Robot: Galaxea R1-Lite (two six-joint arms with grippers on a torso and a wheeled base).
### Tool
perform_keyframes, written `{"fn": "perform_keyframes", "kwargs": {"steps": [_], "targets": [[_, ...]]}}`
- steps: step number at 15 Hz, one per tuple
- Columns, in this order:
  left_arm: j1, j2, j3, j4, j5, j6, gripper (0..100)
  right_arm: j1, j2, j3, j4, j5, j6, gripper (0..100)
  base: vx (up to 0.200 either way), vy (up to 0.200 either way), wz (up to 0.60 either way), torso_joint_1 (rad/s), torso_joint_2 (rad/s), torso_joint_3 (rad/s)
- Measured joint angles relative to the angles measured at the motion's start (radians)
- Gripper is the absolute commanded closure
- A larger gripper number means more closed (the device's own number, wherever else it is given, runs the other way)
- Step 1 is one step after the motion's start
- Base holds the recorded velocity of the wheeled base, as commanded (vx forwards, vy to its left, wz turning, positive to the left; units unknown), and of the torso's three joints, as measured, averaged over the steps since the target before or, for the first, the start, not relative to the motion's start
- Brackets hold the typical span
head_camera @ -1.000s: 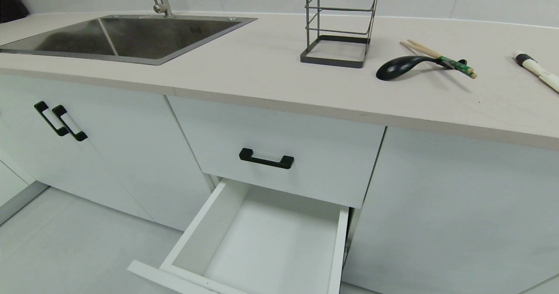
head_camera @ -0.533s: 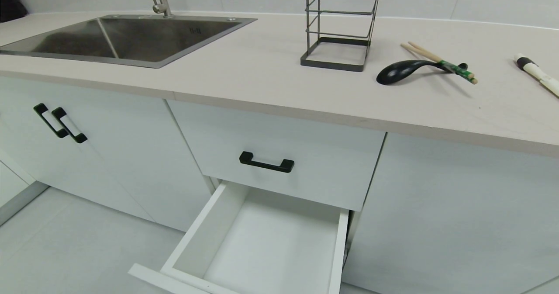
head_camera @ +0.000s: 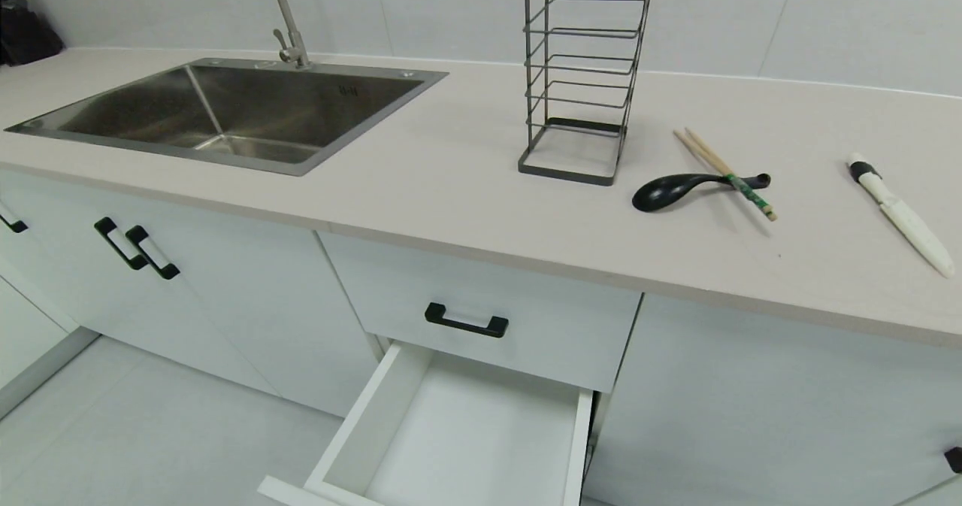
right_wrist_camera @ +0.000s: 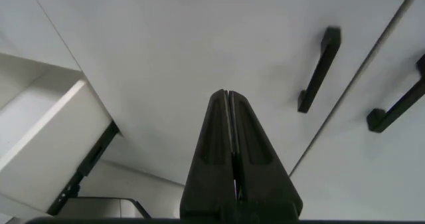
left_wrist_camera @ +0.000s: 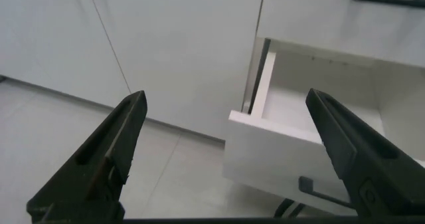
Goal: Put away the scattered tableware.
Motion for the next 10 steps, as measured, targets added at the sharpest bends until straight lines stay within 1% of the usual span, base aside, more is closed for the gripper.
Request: {"fn": "perform_keyframes", "kwargs": {"steps": [2,4,5,8,10], "targets": [[0.0,0.0,0.0,0.001,0.0,0.0,0,0.0,0.0,0.0,0.0,0.001,0.0,100,0.0,0.0,0.0,0.219,-0.48,-0.215],[0.0,0.0,0.0,0.001,0.0,0.0,0,0.0,0.0,0.0,0.0,0.001,0.0,100,0.0,0.0,0.0,0.046,-0.48,-0.217],[0.0,0.0,0.0,0.0,0.0,0.0,0,0.0,0.0,0.0,0.0,0.001,0.0,100,0.0,0.0,0.0,0.183,-0.51,-0.217],[0.0,0.0,0.0,0.0,0.0,0.0,0,0.0,0.0,0.0,0.0,0.0,0.001,100,0.0,0.0,0.0,0.386,-0.49,-0.238],[0.0,0.0,0.0,0.0,0.0,0.0,0,0.0,0.0,0.0,0.0,0.0,0.001,100,0.0,0.0,0.0,0.308,-0.51,-0.241]]}}
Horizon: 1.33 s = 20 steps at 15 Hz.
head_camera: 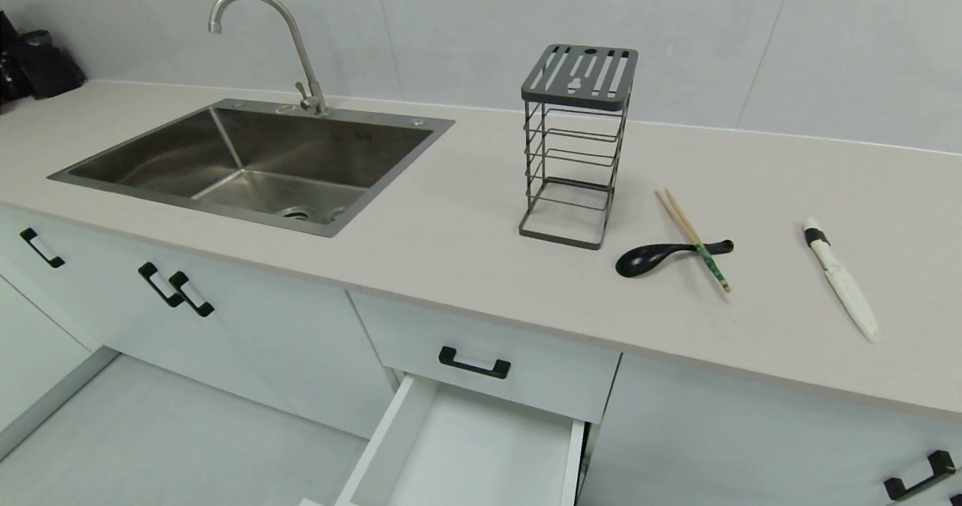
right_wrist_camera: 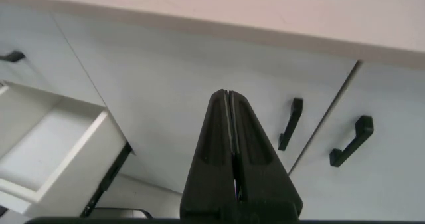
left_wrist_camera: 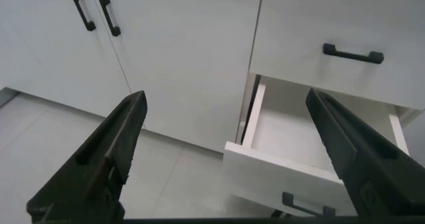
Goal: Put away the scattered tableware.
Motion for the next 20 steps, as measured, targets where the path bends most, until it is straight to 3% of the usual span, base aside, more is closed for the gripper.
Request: {"fn": "perform_keyframes", "kwargs": {"steps": [10,15,16,20], "targets": [[0.0,0.0,0.0,0.001,0.0,0.0,0,0.0,0.0,0.0,0.0,-0.002,0.002,100,0.0,0.0,0.0,0.281,-0.53,-0.256],[0.0,0.0,0.0,0.0,0.0,0.0,0,-0.001,0.0,0.0,0.0,-0.002,0.001,100,0.0,0.0,0.0,0.059,-0.11,-0.052],[0.0,0.0,0.0,0.0,0.0,0.0,0,-0.001,0.001,0.0,0.0,-0.002,-0.001,0,0.0,0.0,0.0,0.0,0.0,0.0],[0.0,0.0,0.0,0.0,0.0,0.0,0,0.0,0.001,0.0,0.0,0.0,-0.004,0,0.0,0.0,0.0,0.0,0.0,0.0]]}}
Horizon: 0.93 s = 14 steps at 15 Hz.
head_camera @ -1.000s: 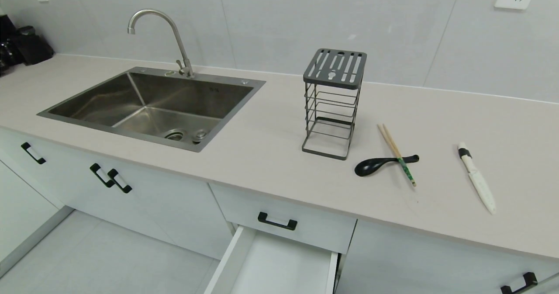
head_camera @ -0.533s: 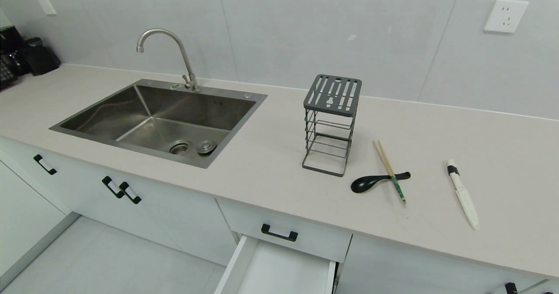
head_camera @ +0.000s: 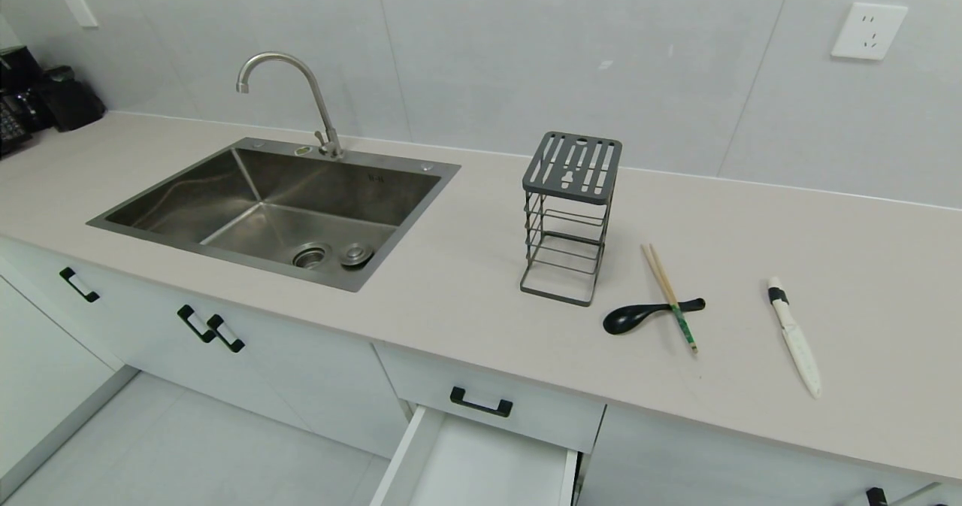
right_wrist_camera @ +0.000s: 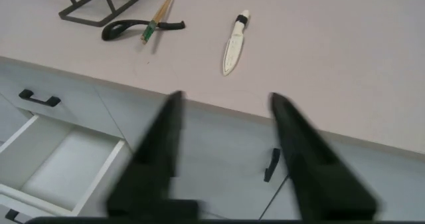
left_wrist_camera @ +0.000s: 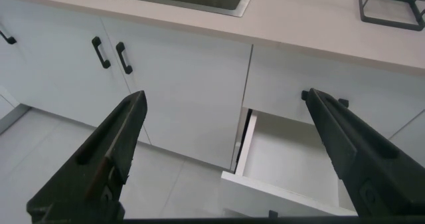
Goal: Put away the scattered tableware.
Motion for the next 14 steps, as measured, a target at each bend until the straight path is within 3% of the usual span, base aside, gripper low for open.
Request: {"fn": "perform_keyframes", "kwargs": {"steps": [3,6,9,14], "targets": [[0.0,0.0,0.0,0.0,0.0,0.0,0,0.0,0.0,0.0,-0.042,0.001,0.004,0,0.0,0.0,0.0,0.0,0.0,0.0],[0.0,0.0,0.0,0.0,0.0,0.0,0,0.0,0.0,-0.003,-0.227,0.073,-0.013,0,0.0,0.0,0.0,0.0,0.0,0.0],[0.0,0.0,0.0,0.0,0.0,0.0,0,0.002,0.036,-0.057,-0.196,0.221,-0.017,0,0.0,0.0,0.0,0.0,0.0,0.0],[0.0,0.0,0.0,0.0,0.0,0.0,0,0.064,0.388,-0.182,-0.167,0.342,-0.021,0,0.0,0.0,0.0,0.0,0.0,0.0]]}}
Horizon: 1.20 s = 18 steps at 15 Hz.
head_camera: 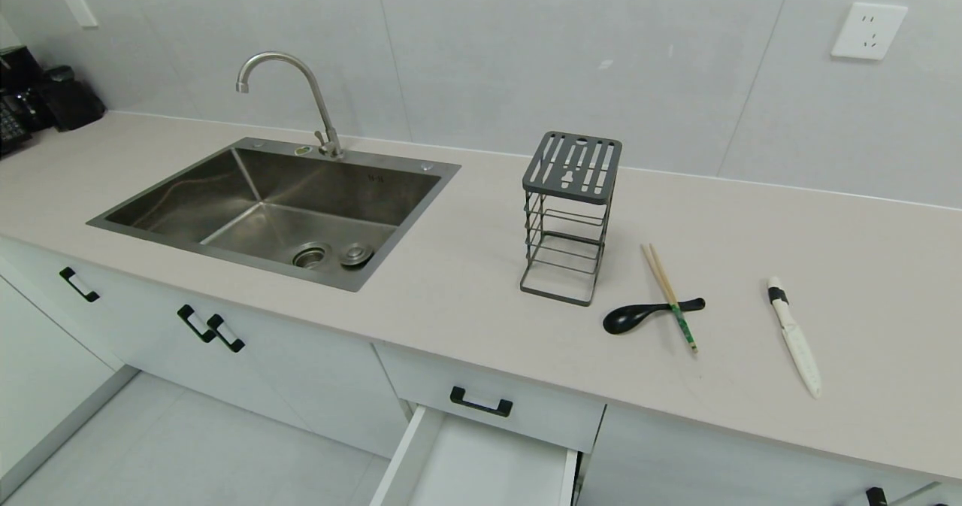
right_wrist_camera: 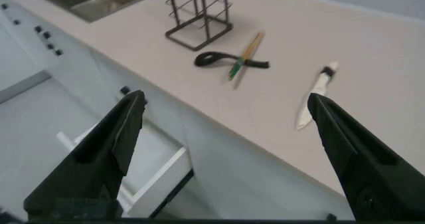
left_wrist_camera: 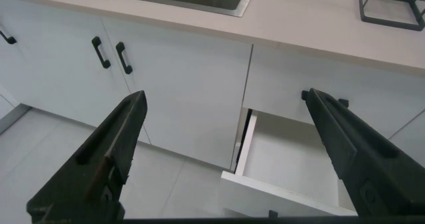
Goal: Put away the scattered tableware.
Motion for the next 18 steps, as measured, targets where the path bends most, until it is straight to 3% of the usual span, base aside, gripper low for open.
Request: {"fn": "perform_keyframes", "kwargs": {"steps": [6,15,18], "targets": [[0.0,0.0,0.0,0.0,0.0,0.0,0,0.063,0.348,-0.063,-0.105,0.023,-0.083,0,0.0,0.0,0.0,0.0,0.0,0.0],[0.0,0.0,0.0,0.0,0.001,0.0,0,0.127,0.613,-0.153,-0.114,0.019,-0.123,0,0.0,0.0,0.0,0.0,0.0,0.0],[0.0,0.0,0.0,0.0,0.001,0.0,0,0.13,0.688,-0.155,-0.218,0.018,-0.129,0,0.0,0.0,0.0,0.0,0.0,0.0]]}}
